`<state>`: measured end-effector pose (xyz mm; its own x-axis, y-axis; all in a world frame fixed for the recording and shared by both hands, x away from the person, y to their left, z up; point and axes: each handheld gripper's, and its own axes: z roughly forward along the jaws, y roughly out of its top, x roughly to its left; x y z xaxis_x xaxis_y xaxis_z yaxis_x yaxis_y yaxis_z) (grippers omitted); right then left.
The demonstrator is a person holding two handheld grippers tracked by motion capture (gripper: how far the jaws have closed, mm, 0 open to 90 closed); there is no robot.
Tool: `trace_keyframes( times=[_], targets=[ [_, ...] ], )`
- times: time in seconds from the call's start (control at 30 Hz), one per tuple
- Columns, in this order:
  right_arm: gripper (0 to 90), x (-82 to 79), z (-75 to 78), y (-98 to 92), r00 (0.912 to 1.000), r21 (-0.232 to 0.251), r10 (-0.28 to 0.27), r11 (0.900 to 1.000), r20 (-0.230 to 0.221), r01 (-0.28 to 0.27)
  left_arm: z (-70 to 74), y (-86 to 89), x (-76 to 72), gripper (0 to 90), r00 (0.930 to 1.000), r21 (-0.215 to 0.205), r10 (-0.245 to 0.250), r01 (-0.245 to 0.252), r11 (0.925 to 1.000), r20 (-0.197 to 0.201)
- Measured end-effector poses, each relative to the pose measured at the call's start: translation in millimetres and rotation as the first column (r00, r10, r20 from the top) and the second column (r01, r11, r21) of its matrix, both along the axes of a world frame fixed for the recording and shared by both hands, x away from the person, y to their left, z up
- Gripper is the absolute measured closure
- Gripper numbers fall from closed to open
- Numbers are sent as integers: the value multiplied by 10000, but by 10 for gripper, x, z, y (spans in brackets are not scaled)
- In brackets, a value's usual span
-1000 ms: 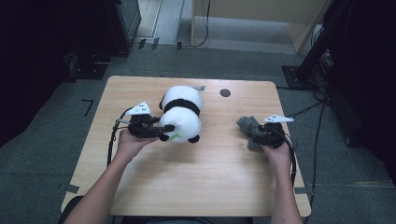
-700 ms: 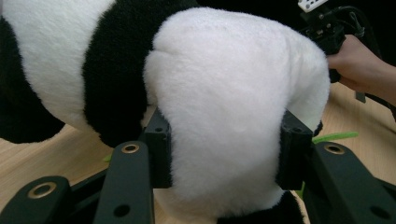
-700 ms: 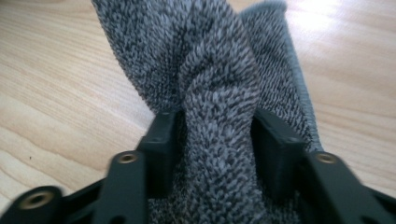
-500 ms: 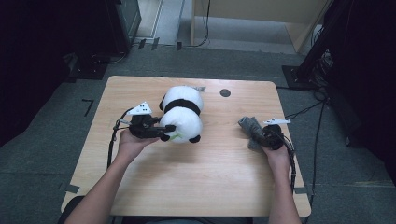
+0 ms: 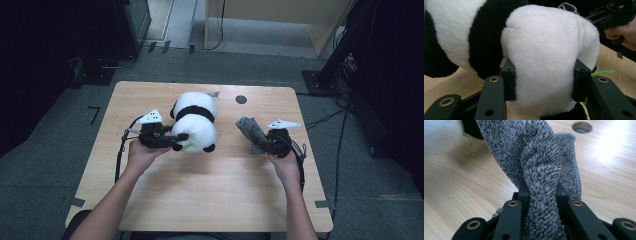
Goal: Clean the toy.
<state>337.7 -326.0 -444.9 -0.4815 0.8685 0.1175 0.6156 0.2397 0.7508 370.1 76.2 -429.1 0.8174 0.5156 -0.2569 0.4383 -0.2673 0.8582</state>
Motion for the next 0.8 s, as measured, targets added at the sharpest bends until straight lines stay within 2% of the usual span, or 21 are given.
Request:
trace_keyframes(
  times=[0.17, 0.23, 0.37, 0.47, 0.53, 0.67, 0.8],
  targets=[
    [754, -34, 148, 137, 9990, 598, 402, 9974, 175, -412, 1, -29, -26, 518, 10000, 61, 3, -3, 10000, -1],
    [755, -70, 251, 223, 9959, 840, 795, 9930, 424, -828, -1, -46, -40, 518, 10000, 118, -1, 1, 9999, -19],
    [755, -135, 441, 415, 9867, 996, 1362, 9844, 891, -1449, -14, -70, -70, 518, 9998, 18, 74, -74, 10000, -157],
    [754, -180, 560, 565, 9775, 929, 1725, 9785, 1213, -1842, -20, -85, -84, 516, 9999, 20, 20, -19, 10000, -169],
    [754, -196, 613, 648, 9727, 1102, 1912, 9723, 1312, -2060, -25, -145, -129, 515, 10000, 341, -20, 19, 9994, 35],
    [754, -221, 653, 824, 9618, 1125, 2278, 9628, 1520, -2458, -36, -211, -173, 514, 9998, 284, -185, 185, 9994, -26],
    [755, -279, 655, 1020, 9434, 1073, 2728, 9492, 1889, -2959, -46, -277, -217, 515, 9999, 429, -104, 100, 9990, 105]
  ],
)
